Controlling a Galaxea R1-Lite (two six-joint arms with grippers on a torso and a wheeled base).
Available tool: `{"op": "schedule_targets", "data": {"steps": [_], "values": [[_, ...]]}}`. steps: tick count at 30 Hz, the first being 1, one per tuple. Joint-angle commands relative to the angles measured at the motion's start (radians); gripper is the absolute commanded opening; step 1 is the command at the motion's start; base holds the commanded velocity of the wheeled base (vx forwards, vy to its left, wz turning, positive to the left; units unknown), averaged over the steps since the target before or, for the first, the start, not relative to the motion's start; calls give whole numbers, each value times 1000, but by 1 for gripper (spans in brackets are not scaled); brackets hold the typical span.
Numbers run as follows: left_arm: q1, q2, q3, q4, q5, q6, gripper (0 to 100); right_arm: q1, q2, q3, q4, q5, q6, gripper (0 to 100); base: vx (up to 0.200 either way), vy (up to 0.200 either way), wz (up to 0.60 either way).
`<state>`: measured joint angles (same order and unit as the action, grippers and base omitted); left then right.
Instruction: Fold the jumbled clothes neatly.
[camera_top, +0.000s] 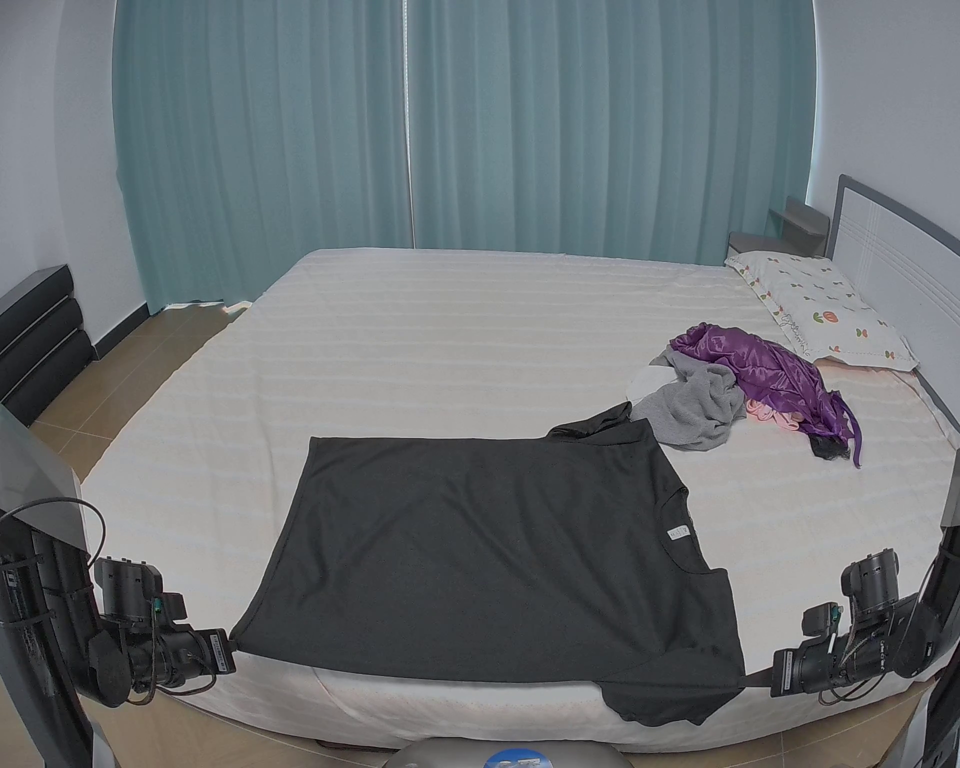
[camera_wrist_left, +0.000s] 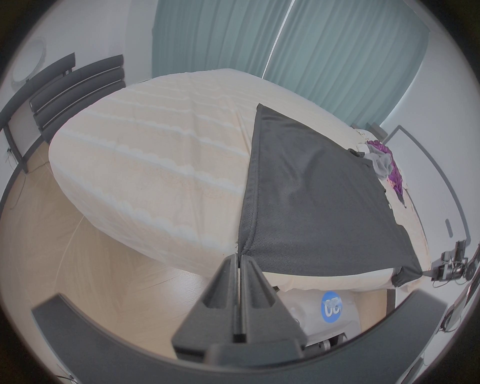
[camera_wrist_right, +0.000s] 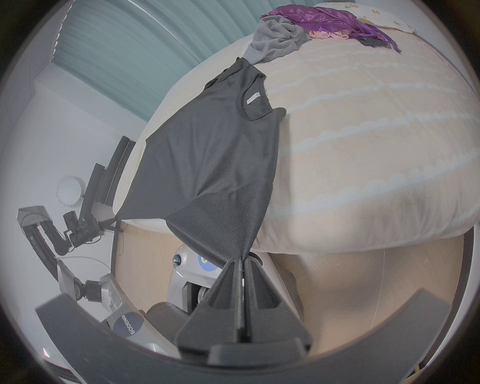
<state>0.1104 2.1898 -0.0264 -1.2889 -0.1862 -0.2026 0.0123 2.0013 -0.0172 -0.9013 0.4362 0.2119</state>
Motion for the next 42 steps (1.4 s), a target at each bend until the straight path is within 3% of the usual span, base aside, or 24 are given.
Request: {"op": "schedule_targets", "data": {"steps": [1,11,26,42], "values": [[-2,-13,26,8,7,25,0,-6,-105,17,42,-1,-29,0,0,0,0],[-3,-104,26,132,13,63,0,-20,-133,17,101,-4,-57,0,0,0,0],[2,-223,26,359,14,189,0,-80,-187,17,248,-22,-220,0,0,0,0],[2,-341,26,560,50,282,0,-77,-265,17,398,-27,-267,0,0,0,0]]}}
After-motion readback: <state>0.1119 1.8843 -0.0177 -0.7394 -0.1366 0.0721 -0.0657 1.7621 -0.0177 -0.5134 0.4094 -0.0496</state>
